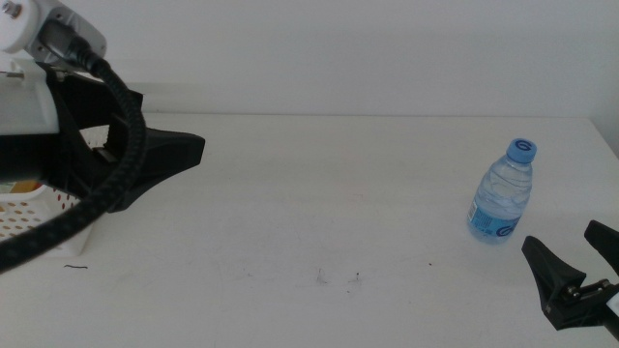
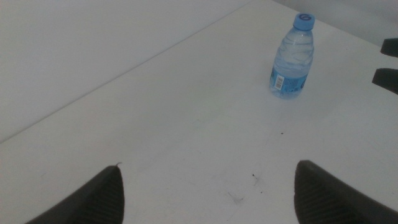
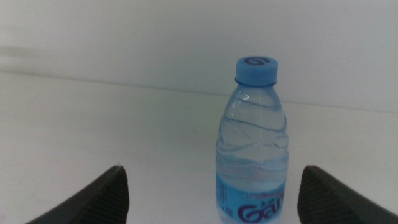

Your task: Use arms to grab the bottles and put them into the dustbin to the left of the table.

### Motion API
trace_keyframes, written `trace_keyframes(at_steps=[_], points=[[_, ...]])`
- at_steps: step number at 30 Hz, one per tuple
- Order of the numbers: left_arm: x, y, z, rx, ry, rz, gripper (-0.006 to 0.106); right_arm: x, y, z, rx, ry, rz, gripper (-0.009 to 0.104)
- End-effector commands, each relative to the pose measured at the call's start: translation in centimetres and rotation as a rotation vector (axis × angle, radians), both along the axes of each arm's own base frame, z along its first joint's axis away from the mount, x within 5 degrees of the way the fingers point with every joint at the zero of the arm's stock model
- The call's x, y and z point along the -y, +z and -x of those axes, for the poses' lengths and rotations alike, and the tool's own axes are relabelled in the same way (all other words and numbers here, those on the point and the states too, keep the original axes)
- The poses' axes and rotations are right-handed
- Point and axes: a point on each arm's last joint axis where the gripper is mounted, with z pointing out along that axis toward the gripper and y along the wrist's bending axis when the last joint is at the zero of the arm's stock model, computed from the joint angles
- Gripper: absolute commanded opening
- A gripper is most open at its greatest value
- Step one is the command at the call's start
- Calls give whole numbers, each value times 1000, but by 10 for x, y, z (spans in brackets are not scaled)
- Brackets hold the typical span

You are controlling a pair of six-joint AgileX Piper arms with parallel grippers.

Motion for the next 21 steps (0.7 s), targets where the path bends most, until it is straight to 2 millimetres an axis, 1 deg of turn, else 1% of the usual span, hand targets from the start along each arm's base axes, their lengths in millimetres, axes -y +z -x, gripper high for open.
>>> trace_keyframes(at_steps=[1, 4, 10, 13, 21], points=[[1, 0, 1, 0, 2, 14, 94, 0, 1, -2, 37, -1, -24, 92], [1, 0, 1, 0, 2, 14, 94, 2, -3, -5, 39, -36, -40, 92], [0, 1, 0, 2, 4, 15, 94, 8, -27, -14, -77, -92, 85, 92], [0, 1, 0, 2, 4, 15, 94, 5, -32, -29, -85, -76, 126, 92], [0, 1, 0, 2, 4, 15, 94, 0, -44, -72, -87, -66, 146, 92]])
